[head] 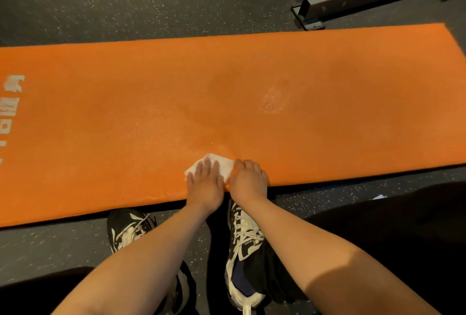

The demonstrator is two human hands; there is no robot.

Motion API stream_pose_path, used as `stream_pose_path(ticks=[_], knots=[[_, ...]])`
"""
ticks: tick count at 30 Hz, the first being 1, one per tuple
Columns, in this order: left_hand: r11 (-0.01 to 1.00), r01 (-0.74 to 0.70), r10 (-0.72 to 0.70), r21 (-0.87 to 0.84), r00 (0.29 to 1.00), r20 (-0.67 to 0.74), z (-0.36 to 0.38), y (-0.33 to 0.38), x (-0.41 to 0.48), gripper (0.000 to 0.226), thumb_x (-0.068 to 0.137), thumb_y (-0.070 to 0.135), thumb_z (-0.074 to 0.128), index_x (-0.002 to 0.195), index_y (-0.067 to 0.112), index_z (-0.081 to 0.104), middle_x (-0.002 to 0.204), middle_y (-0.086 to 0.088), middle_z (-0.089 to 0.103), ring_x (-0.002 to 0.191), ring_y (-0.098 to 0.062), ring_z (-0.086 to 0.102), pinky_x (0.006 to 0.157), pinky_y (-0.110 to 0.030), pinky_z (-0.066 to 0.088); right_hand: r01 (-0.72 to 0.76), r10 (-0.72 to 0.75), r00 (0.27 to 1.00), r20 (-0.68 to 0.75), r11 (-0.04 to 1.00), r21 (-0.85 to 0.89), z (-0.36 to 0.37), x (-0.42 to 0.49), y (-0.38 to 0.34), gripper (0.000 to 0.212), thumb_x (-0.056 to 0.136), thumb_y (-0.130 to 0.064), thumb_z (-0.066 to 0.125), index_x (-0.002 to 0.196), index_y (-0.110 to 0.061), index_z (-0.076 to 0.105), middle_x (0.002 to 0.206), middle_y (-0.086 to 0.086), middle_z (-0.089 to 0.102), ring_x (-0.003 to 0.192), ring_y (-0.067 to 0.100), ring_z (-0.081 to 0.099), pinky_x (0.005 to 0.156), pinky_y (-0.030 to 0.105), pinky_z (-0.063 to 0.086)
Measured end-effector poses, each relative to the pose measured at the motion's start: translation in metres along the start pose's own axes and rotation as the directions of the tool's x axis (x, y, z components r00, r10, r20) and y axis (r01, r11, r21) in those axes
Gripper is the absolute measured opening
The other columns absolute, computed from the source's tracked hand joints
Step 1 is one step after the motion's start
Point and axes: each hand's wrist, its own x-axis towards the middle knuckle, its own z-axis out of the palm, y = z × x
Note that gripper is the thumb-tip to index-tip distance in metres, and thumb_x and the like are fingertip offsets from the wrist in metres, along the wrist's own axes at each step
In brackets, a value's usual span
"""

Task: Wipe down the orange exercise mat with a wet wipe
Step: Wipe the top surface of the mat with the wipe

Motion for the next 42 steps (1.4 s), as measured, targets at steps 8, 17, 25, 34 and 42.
stream_pose_path(ticks=[8,17,25,34,42], knots=[[0.995,0.086,-0.086,0.042,0.996,-0.007,-0.018,-0.035,0.001,0.056,0.108,0.040,0.019,0.161,0.024,0.009,0.169,-0.002,-0.008,0.155,-0.025,-0.007,0.124,-0.049,0.005,-0.009,0.009,1.000,0.025,1.000,0.011,0.002,0.001,-0.004,0.061,0.101,-0.025,0.046,0.158,-0.021,0.024,0.156,0.005,0.032,0.145,0.027,0.022,0.121,0.043,0.019],[0.999,-0.040,0.040,0.005,0.999,0.012,0.005,-0.008,-0.021,0.056,0.109,0.042,0.014,0.161,0.027,0.002,0.167,0.003,-0.017,0.154,-0.021,-0.016,0.123,-0.046,-0.007,0.074,-0.075,0.997,0.016,0.993,0.090,0.017,-0.006,-0.008,0.052,0.109,-0.033,0.031,0.159,-0.019,0.026,0.165,0.005,0.022,0.154,0.022,0.011,0.126,0.041,0.009],[0.991,0.135,-0.134,0.012,0.990,-0.039,-0.005,-0.029,-0.016,0.057,0.108,0.042,0.014,0.161,0.026,0.000,0.167,-0.002,-0.019,0.153,-0.026,-0.017,0.123,-0.048,-0.005,0.180,-0.185,0.982,0.051,0.980,0.080,0.019,0.007,-0.023,0.051,0.109,-0.030,0.032,0.158,-0.016,0.028,0.166,0.002,0.023,0.155,0.021,0.009,0.126,0.039,0.012],[1.000,0.022,-0.022,0.002,0.999,-0.024,-0.012,-0.038,0.006,0.057,0.108,0.043,0.016,0.161,0.028,0.002,0.167,0.001,-0.016,0.153,-0.021,-0.017,0.124,-0.045,-0.005,0.123,-0.124,0.990,0.062,0.992,0.021,0.022,0.037,-0.022,0.050,0.109,-0.029,0.029,0.158,-0.018,0.029,0.167,0.002,0.020,0.154,0.022,0.011,0.125,0.040,0.014],[0.997,0.075,-0.075,-0.017,0.997,0.018,-0.025,-0.029,0.050,0.060,0.108,0.040,0.022,0.161,0.025,-0.003,0.165,-0.002,-0.024,0.152,-0.027,-0.022,0.123,-0.051,-0.008,0.081,-0.076,0.997,-0.030,0.977,0.196,0.029,0.047,-0.019,0.046,0.109,-0.025,0.035,0.152,-0.013,0.042,0.158,0.004,0.040,0.146,0.022,0.030,0.121,0.034,0.024]])
